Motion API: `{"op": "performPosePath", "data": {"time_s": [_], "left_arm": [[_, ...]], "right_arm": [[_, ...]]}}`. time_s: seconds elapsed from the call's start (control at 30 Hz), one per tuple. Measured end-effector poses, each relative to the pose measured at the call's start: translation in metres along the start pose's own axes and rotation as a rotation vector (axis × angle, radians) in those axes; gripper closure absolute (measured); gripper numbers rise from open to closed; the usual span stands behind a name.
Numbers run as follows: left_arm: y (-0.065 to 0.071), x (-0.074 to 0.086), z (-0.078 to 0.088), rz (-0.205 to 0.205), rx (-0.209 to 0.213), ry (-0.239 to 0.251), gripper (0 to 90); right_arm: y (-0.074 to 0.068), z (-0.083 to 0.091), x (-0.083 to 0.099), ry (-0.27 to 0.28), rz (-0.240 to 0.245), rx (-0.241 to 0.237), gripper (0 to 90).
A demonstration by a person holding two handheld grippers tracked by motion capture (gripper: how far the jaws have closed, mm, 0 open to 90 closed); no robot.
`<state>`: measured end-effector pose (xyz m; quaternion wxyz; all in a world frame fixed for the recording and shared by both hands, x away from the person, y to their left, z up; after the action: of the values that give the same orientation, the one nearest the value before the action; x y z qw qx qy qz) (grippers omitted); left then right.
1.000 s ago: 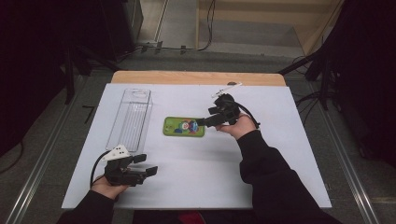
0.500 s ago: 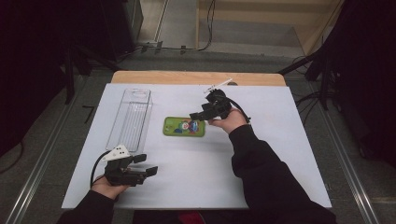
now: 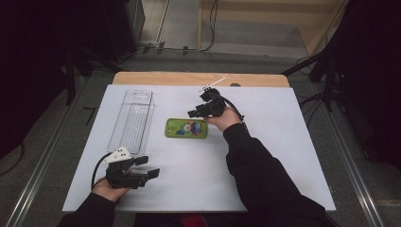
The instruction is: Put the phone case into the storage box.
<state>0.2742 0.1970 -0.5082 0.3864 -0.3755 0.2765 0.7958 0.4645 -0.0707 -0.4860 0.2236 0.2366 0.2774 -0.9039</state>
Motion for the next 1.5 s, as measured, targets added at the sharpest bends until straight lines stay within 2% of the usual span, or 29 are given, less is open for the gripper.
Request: {"op": "performPosePath", "data": {"time_s": [0.03,0.07,0.1,0.13,0.2,0.37,0.5,0.73,1.13,1.5], "left_arm": [[0.000,0.000,0.000,0.000,0.002,0.001,25.1],[0.000,0.000,0.000,0.000,0.003,0.000,25.1],[0.000,0.000,0.000,-0.001,0.002,0.001,25.1],[0.000,0.000,0.000,-0.002,0.001,0.000,25.1],[0.000,0.000,0.000,-0.001,0.000,0.002,25.1],[0.000,0.000,0.001,0.000,0.004,0.000,25.1],[0.000,0.000,0.000,-0.001,0.003,0.000,25.1],[0.000,0.000,0.000,-0.001,0.004,0.000,25.1],[-0.001,0.000,0.000,0.000,0.002,-0.001,25.1],[-0.001,0.000,0.000,0.003,0.002,-0.001,25.1]], "right_arm": [[0.000,0.000,0.000,0.000,0.000,0.000,52.8],[0.002,-0.001,-0.001,0.002,-0.010,-0.007,62.1],[0.005,-0.004,-0.001,0.010,-0.022,-0.006,78.9],[0.007,-0.006,-0.001,0.015,-0.016,-0.003,84.5],[0.010,-0.011,-0.001,0.017,-0.014,0.006,87.8],[0.015,-0.021,0.000,0.021,-0.016,0.023,87.8],[0.019,-0.029,0.003,0.006,-0.010,0.044,87.7],[0.022,-0.041,0.010,-0.035,0.009,0.049,87.7],[0.021,-0.036,0.017,-0.052,0.013,0.035,87.8],[0.016,-0.024,0.038,-0.068,0.027,0.030,87.8]]}}
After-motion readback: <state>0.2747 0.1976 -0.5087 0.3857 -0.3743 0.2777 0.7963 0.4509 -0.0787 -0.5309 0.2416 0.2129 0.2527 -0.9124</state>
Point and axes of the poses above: each handheld gripper's, and its own axes: z roughly backward along the jaws, x roughly out of its underside, y roughly to its right, the point moved 4 cm from there along -z, roughly forward along the jaws, and after that the axes turned 10 degrees about -z, right-handed, at the moved point
